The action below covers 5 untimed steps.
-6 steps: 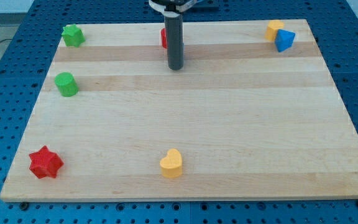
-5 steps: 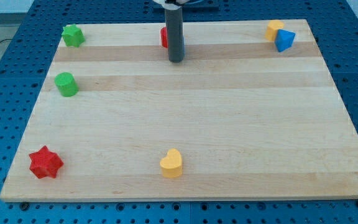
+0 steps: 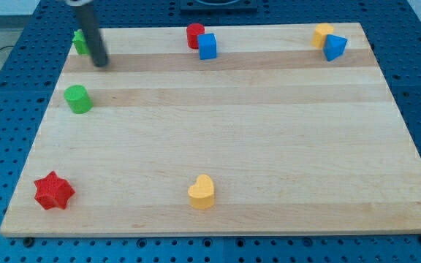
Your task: Move the green star into the left side of the red circle
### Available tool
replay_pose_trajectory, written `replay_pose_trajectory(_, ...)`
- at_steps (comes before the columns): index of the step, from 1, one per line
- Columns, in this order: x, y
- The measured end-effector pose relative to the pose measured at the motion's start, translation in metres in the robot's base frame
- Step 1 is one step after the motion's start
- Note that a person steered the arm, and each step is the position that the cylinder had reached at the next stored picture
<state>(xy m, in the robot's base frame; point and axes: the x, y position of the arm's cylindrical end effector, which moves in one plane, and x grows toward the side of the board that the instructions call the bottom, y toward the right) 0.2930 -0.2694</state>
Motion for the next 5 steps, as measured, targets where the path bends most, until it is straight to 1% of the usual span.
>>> replay_pose_trajectory(1, 0.0, -0.036)
replay_pose_trajectory(2, -0.014, -0.035)
replay_pose_trajectory(3, -0.043, -0.035)
replay_pose_trajectory(4, -0.06, -0.033)
replay_pose_trajectory(5, -0.06, 0.009)
